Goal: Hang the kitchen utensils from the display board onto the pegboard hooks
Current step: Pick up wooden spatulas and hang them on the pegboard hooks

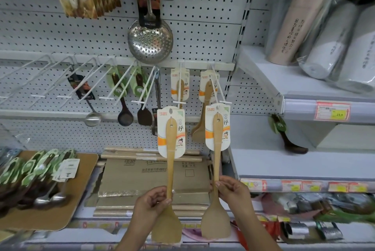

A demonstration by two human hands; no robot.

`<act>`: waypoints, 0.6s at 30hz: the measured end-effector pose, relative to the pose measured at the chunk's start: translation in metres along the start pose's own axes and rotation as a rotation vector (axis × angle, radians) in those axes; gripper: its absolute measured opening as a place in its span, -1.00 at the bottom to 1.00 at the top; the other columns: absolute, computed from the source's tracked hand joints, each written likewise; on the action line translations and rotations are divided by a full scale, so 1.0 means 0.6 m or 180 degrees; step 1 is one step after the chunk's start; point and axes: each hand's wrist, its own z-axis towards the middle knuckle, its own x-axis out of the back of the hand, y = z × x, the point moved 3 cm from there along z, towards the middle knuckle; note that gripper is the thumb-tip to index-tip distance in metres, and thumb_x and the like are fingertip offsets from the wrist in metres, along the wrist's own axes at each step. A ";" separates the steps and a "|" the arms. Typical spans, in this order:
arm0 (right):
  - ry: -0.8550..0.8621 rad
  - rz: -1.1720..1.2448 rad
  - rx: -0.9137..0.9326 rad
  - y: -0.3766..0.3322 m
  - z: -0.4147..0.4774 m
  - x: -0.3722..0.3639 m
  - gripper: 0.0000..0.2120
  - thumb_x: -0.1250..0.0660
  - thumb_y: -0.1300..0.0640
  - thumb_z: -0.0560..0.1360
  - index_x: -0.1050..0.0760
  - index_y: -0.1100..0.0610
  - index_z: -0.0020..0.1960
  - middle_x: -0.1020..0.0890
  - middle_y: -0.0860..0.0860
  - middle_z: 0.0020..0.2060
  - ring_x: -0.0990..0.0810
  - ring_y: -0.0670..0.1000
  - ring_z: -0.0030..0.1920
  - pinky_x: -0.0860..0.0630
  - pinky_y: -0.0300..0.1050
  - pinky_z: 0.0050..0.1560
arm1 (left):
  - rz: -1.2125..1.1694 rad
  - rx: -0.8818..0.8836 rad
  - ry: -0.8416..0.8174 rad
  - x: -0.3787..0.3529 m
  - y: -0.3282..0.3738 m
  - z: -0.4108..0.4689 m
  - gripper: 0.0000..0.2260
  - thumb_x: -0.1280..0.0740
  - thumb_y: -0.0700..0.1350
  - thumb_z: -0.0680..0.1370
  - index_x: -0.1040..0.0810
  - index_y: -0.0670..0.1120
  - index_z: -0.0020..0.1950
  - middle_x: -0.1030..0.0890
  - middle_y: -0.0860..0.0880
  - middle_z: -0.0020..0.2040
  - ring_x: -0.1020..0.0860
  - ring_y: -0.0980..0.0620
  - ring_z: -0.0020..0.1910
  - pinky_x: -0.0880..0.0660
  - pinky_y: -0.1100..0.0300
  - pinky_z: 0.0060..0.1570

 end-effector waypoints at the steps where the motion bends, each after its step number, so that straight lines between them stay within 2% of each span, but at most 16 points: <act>1: 0.0021 -0.0037 -0.0008 -0.003 0.007 -0.003 -0.86 -0.38 0.41 0.50 -0.64 0.23 -0.02 -0.74 0.18 -0.14 -0.71 0.27 -0.03 -0.59 0.23 0.14 | 0.0005 -0.0001 0.0002 0.002 -0.001 0.003 -0.74 -0.49 -0.43 0.38 -0.67 -0.18 -0.01 -0.72 -0.15 -0.15 -0.68 -0.04 -0.16 -0.58 0.29 -0.15; 6: 0.0156 -0.0081 -0.0061 -0.028 0.049 -0.022 -0.88 -0.38 0.39 0.51 -0.65 0.23 -0.02 -0.73 0.21 -0.14 -0.69 0.31 0.00 -0.57 0.32 0.15 | 0.0027 -0.0043 -0.0065 0.012 -0.007 0.022 -0.73 -0.49 -0.43 0.36 -0.66 -0.19 -0.01 -0.72 -0.15 -0.15 -0.68 -0.05 -0.16 -0.59 0.27 -0.13; 10: 0.0234 -0.0257 -0.0109 -0.051 0.091 -0.046 -0.88 -0.41 0.30 0.52 -0.69 0.11 -0.06 -0.73 0.18 -0.17 -0.67 0.27 -0.10 -0.55 0.38 0.12 | -0.0004 -0.0047 -0.0155 0.021 -0.014 0.037 -0.73 -0.48 -0.46 0.36 -0.66 -0.19 -0.02 -0.72 -0.17 -0.16 -0.68 -0.06 -0.18 -0.58 0.27 -0.16; 13: 0.0304 -0.0245 -0.0154 -0.074 0.116 -0.063 -0.92 -0.44 0.24 0.51 -0.69 0.11 -0.07 -0.73 0.18 -0.19 -0.68 0.29 -0.10 -0.58 0.36 0.08 | 0.0002 0.0005 -0.0163 0.028 -0.021 0.050 -0.71 -0.48 -0.47 0.35 -0.66 -0.20 -0.02 -0.71 -0.20 -0.16 -0.67 -0.10 -0.17 -0.59 0.26 -0.17; 16: 0.0315 -0.0289 -0.0107 -0.101 0.144 -0.077 -0.92 -0.41 0.29 0.52 -0.67 0.16 -0.10 -0.73 0.15 -0.22 -0.70 0.27 -0.05 -0.62 0.24 0.10 | 0.0056 0.0041 -0.0140 0.030 -0.024 0.056 -0.72 -0.48 -0.48 0.34 -0.66 -0.21 -0.02 -0.71 -0.18 -0.17 -0.66 -0.06 -0.19 -0.58 0.28 -0.18; 18: 0.0279 -0.0287 -0.0163 -0.111 0.171 -0.083 -0.94 -0.42 0.31 0.50 -0.64 0.19 -0.09 -0.73 0.15 -0.24 -0.70 0.29 -0.04 -0.60 0.31 0.09 | 0.0043 0.0041 -0.0055 0.030 -0.016 0.057 -0.72 -0.48 -0.49 0.34 -0.65 -0.22 -0.04 -0.71 -0.16 -0.19 -0.65 -0.02 -0.22 -0.58 0.30 -0.19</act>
